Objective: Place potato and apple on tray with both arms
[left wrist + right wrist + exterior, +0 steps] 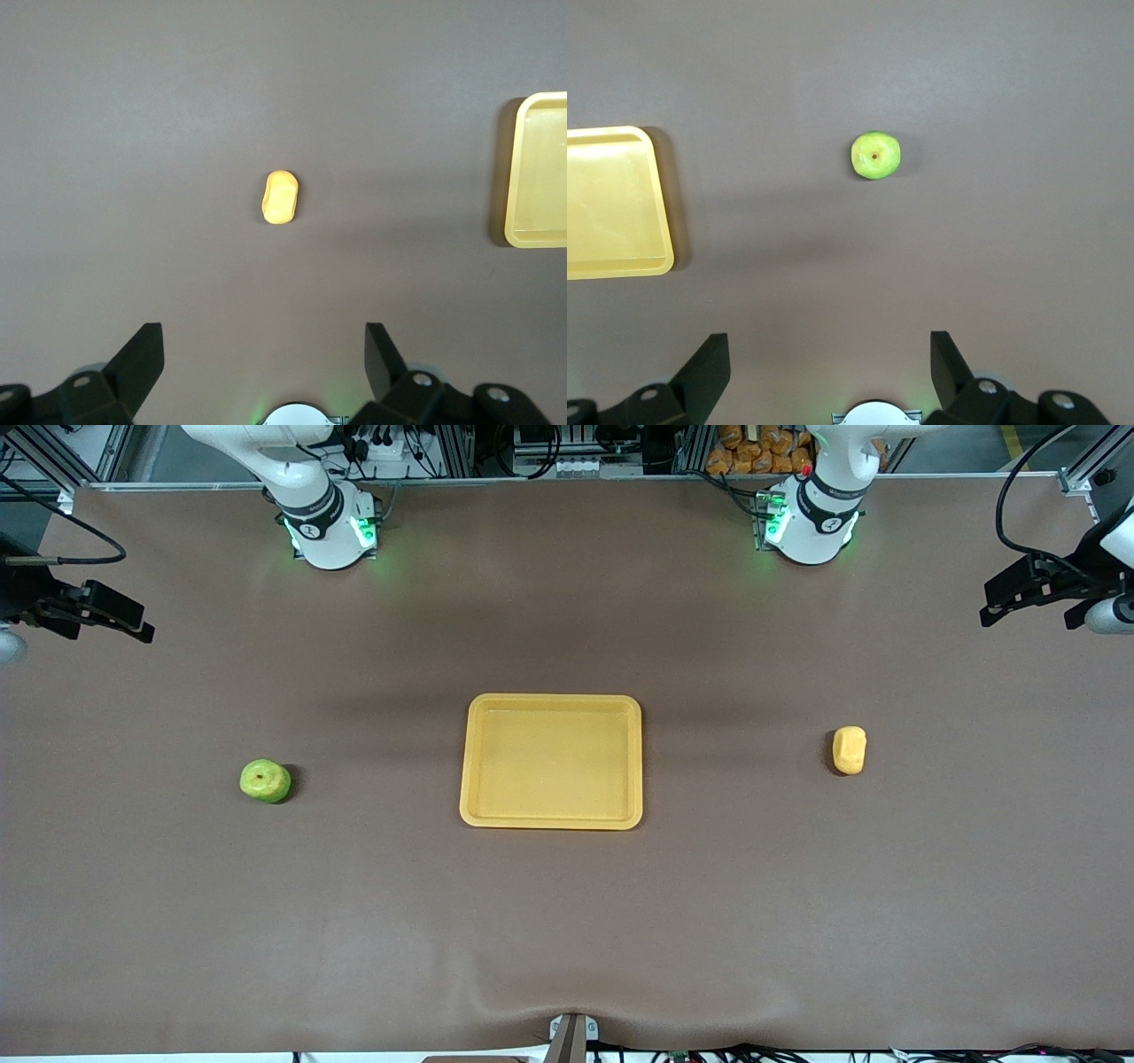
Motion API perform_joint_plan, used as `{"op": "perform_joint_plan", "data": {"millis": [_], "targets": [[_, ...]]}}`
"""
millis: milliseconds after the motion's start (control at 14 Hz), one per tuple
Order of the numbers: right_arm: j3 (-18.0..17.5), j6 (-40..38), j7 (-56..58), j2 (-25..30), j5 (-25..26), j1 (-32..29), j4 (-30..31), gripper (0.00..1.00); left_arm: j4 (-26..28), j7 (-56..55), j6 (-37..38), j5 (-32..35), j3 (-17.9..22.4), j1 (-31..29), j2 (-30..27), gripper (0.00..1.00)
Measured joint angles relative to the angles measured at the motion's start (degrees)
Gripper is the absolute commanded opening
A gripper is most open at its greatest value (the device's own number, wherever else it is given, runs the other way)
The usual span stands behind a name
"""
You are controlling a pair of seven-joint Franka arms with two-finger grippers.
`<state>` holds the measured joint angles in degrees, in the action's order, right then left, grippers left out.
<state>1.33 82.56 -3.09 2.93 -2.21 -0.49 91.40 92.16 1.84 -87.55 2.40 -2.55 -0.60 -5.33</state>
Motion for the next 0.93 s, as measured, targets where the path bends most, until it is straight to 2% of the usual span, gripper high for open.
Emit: {"op": "perform_joint_plan", "data": {"millis": [929], "targets": [[0.3, 2.8, -0.1, 0.0, 0.0, 0.1, 2.7, 1.00, -0.5, 0.0, 0.2, 0.0, 0.0, 0.0, 0.7, 1.00]]}}
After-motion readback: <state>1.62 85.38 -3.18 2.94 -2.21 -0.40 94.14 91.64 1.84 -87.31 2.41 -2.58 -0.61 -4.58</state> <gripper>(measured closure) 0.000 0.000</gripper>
